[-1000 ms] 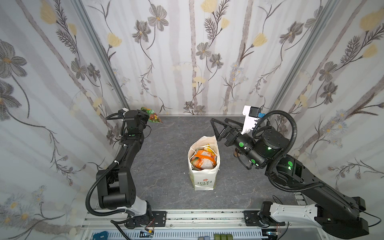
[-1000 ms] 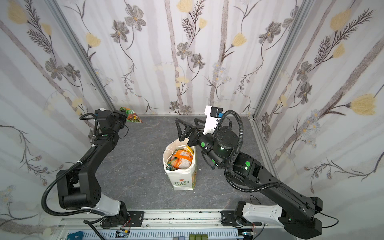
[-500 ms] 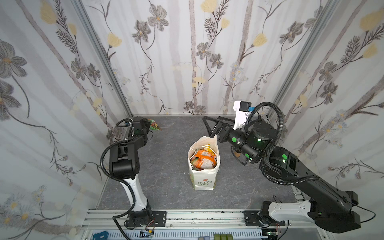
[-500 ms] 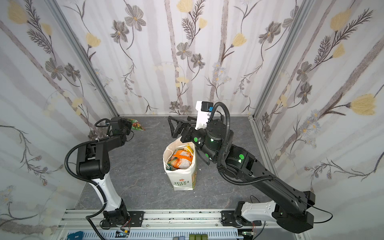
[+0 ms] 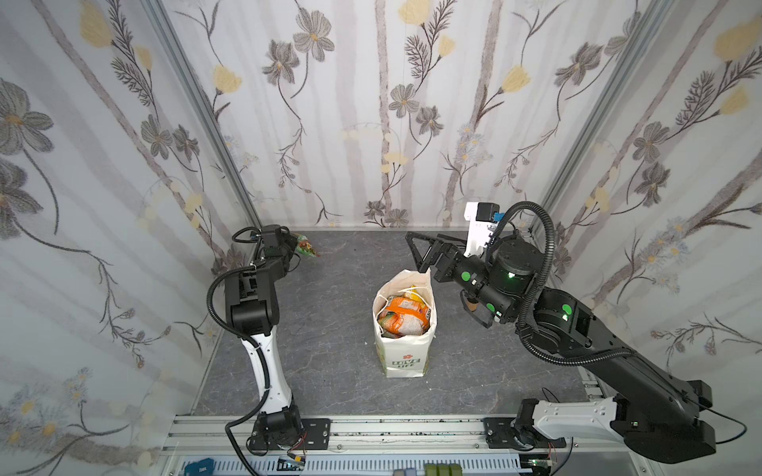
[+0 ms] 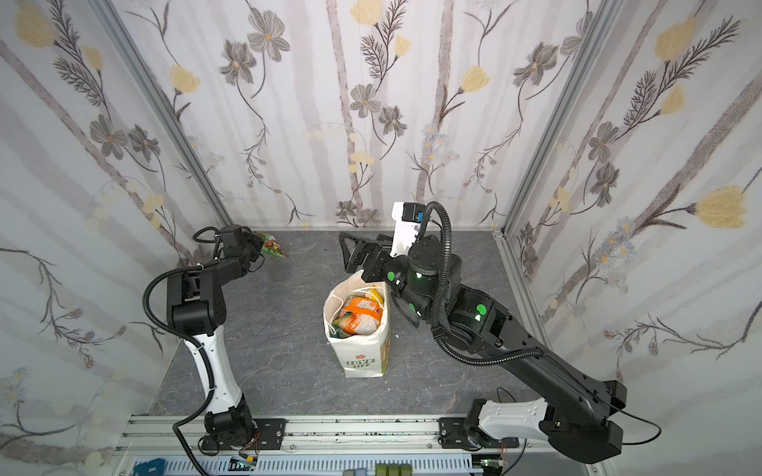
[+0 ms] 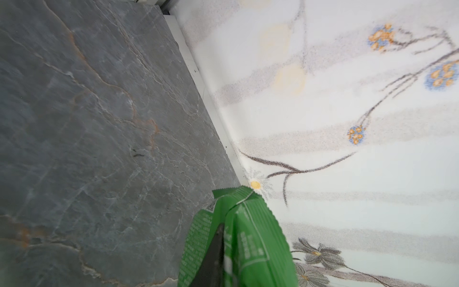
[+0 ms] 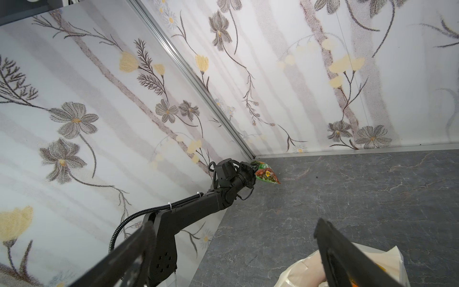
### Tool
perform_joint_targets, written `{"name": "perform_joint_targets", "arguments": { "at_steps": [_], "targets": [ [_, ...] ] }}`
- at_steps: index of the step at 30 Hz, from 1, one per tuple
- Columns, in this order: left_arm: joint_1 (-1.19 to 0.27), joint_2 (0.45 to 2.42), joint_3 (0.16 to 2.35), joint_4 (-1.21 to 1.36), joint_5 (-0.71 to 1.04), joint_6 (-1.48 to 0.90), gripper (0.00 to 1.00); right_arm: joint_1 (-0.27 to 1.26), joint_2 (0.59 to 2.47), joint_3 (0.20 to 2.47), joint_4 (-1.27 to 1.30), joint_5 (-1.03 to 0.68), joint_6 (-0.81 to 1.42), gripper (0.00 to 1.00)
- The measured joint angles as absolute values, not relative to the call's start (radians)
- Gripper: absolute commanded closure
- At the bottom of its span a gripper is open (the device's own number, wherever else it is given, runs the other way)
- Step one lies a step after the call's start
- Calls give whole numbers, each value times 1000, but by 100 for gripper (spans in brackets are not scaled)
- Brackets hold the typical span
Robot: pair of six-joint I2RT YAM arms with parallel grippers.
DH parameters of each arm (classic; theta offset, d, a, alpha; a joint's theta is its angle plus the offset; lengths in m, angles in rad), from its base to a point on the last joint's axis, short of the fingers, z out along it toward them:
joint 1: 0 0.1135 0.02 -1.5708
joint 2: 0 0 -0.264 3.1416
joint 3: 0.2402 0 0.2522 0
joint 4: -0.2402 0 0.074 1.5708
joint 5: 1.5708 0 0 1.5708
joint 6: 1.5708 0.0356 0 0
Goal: Take the snacks out of the paper bag
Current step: 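Drop the green packet at the table corner with left gripper while right arm withdraws, then return the left gripper toward the bag while the right gripper reaches into the bag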
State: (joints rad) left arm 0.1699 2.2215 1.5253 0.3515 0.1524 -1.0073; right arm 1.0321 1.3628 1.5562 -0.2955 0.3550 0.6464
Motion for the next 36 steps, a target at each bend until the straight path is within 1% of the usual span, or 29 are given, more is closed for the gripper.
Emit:
{"name": "perform_joint_targets", "arguments": {
  "at_steps": [1,3,6,8,10,14,16,22,26,30,36],
  "targets": [
    [171,2227,1537,332,160,-995,78,1031,1365,1558,-300,355,647,1],
    [171,2232,1550,283,182,-989,73,1031,1369,1563,-307,357,654,1],
    [171,2231,1555,221,188,-972,54,1031,1378,1567,-311,358,661,1],
    [173,2229,1561,174,197,-968,51,1031,1384,1570,-315,357,663,1],
    [179,2224,1578,105,197,-967,49,1031,1389,1579,-319,353,667,1],
    [189,2207,1646,-47,175,-926,44,1031,1380,1591,-324,347,673,1],
    [189,2198,1688,-120,157,-887,38,1031,1371,1591,-330,347,673,1],
    [186,2168,1803,-364,90,-751,14,1031,1354,1590,-345,348,677,1],
    [186,2119,1824,-479,31,-671,11,1031,1354,1590,-352,348,677,1],
    [180,2031,1824,-528,31,-624,10,1031,1354,1590,-356,347,672,1],
    [138,1821,1796,-517,183,-591,8,1015,1387,1634,-407,316,672,1]
  ]
}}
